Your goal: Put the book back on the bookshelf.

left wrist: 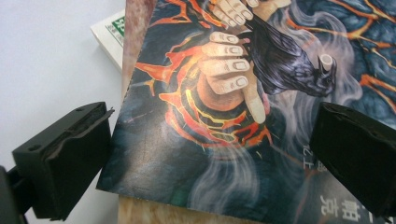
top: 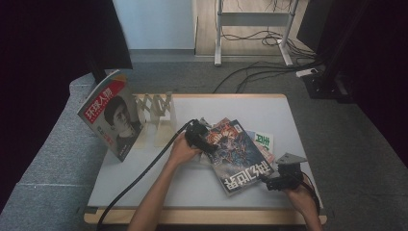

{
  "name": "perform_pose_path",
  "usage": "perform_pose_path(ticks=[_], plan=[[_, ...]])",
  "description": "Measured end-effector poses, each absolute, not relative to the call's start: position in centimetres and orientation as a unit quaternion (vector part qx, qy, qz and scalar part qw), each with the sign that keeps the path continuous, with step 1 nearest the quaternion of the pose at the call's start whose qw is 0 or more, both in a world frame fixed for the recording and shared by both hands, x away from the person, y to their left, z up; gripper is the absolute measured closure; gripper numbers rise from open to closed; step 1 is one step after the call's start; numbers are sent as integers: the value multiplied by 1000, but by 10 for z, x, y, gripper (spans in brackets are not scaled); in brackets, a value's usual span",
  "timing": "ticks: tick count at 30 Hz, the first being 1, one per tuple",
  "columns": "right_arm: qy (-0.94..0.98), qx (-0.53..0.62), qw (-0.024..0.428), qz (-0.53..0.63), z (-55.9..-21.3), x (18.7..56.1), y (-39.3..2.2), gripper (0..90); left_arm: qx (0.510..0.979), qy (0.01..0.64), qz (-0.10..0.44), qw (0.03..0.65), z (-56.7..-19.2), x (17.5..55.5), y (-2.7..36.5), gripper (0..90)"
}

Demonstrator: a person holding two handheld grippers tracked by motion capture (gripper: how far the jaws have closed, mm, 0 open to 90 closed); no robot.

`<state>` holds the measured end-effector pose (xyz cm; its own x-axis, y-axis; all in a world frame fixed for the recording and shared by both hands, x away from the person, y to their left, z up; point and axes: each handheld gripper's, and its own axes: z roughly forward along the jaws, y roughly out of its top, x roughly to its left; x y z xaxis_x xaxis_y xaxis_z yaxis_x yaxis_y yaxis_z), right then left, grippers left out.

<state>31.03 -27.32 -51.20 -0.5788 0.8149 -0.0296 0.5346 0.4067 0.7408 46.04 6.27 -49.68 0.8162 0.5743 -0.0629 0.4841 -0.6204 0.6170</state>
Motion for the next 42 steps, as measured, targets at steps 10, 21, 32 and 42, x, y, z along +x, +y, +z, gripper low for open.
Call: perform_pose_path(ticks=[10, 21, 32, 42], plan=[[802, 432, 212, 353, -512, 318, -283, 0, 897, 302, 78, 313, -495, 444, 69, 0], [792, 451, 219, 348, -511, 333, -292, 0, 894, 307, 74, 317, -496, 427, 79, 0], [782, 469, 214, 351, -512, 349, -298, 0, 889, 310, 81, 327, -498, 409, 87, 0], [776, 480, 219, 345, -511, 363, -301, 0, 894, 307, 88, 314, -501, 393, 88, 0]])
